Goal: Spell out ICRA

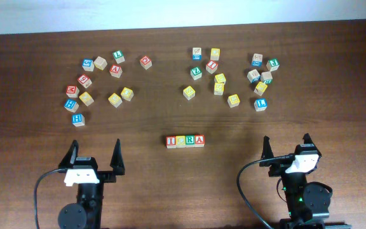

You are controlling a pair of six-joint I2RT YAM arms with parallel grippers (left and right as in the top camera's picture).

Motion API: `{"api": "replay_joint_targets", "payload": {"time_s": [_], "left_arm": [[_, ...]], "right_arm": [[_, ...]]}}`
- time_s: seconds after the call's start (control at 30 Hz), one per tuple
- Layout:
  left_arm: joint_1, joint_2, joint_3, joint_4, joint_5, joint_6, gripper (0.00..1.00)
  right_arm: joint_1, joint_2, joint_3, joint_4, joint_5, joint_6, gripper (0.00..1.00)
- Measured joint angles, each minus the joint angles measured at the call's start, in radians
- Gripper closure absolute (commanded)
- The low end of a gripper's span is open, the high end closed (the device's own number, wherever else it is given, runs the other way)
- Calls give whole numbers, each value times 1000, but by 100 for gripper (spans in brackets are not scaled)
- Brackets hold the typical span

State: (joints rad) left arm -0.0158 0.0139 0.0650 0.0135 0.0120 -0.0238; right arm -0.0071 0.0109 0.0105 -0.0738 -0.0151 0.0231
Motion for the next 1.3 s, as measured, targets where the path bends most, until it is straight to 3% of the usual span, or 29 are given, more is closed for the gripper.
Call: {"api": "replay_joint_targets", "payload": {"time_s": [0.57, 0.83, 1.3], "left_arm": [[62, -2, -54, -87, -84, -51, 1], [62, -2, -54, -89, -80, 9, 1], [62, -2, -54, -89, -76, 9, 1]], "right_arm": [[0, 0, 0, 0, 0, 0, 2], [0, 0, 0, 0, 0, 0, 2], [0, 0, 0, 0, 0, 0, 2]]}}
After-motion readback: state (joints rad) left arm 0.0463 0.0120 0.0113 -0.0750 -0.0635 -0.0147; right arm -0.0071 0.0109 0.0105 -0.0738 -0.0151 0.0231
